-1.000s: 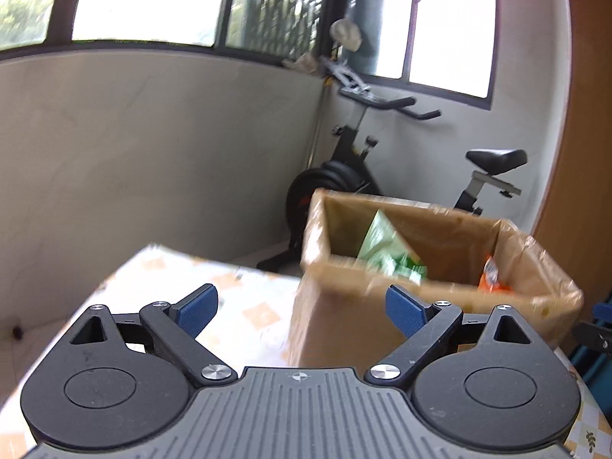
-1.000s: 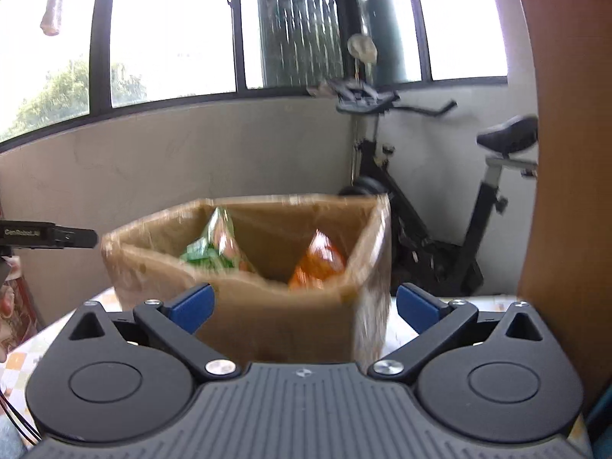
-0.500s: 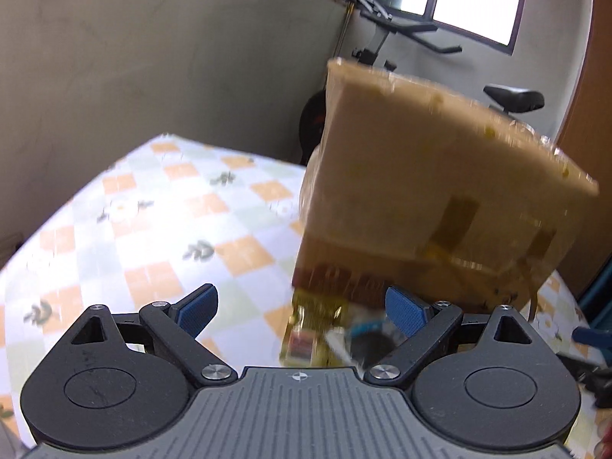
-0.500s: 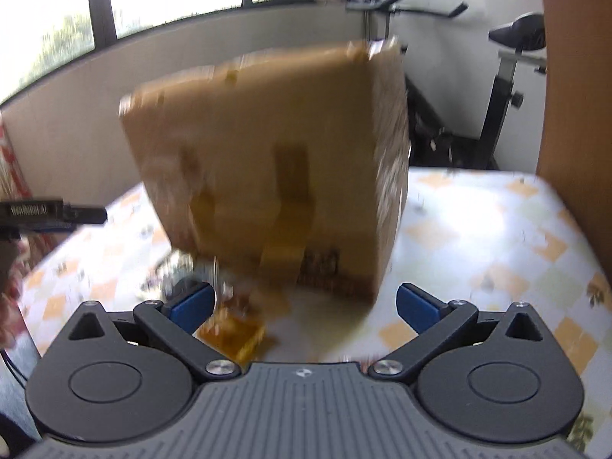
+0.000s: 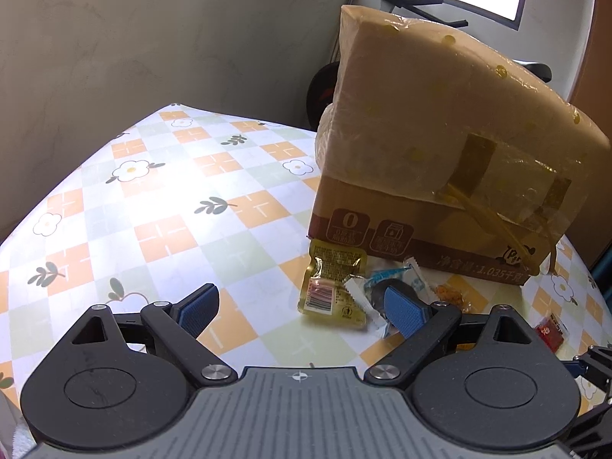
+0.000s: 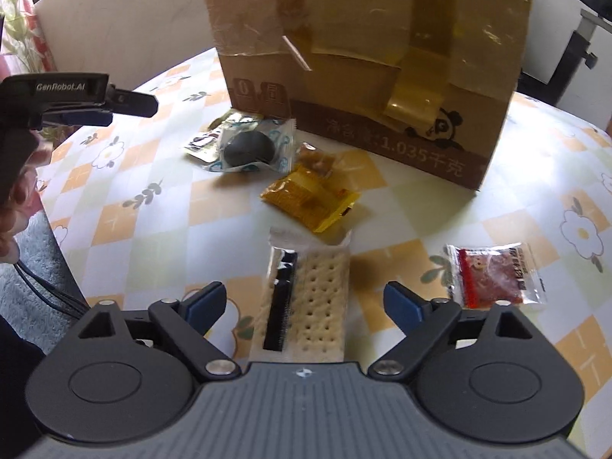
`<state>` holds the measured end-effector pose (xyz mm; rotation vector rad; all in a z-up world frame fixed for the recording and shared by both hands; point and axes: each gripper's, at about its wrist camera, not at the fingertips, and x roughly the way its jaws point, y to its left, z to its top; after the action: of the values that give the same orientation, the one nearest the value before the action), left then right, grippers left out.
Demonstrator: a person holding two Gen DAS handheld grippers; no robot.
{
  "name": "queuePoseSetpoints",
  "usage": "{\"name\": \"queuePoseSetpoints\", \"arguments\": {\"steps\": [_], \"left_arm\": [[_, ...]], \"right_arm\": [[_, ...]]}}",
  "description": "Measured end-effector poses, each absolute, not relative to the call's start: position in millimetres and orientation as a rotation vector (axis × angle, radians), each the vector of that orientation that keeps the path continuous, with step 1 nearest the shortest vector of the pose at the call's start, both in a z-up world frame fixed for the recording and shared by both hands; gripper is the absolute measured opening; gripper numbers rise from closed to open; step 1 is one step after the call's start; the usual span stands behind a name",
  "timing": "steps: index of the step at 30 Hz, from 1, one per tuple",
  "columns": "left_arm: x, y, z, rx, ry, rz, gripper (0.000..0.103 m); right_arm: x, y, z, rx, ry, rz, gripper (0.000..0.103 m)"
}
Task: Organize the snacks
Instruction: 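Grasp the cracker packet with right tool while left grasps black-ball wrapper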
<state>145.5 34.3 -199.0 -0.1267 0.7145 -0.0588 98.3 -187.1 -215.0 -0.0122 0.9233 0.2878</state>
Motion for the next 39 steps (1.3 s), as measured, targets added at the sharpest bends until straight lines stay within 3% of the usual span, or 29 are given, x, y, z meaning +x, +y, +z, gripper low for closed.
{"name": "queuePoseSetpoints", "arguments": {"steps": [9, 11, 15, 39], "left_arm": [[149, 27, -205, -0.132, 0.747, -0.089, 0.093], [150, 28, -207, -0.145, 0.758, -0.094, 0.092], [151, 29, -210, -0.169, 0.772, -0.106, 0.092], [215, -24, -228, 0.109, 0.795, -0.364, 0.087]], "right_arm": [[91, -193, -215, -0.05, 0.933, 0.298, 0.079], [90, -192, -215, -0.071, 0.923, 0.314, 0.073], [93, -193, -215, -0.082, 0.895, 0.313, 0.051], [108, -218, -234, 0.006, 0.677, 0.227, 0.05]]}}
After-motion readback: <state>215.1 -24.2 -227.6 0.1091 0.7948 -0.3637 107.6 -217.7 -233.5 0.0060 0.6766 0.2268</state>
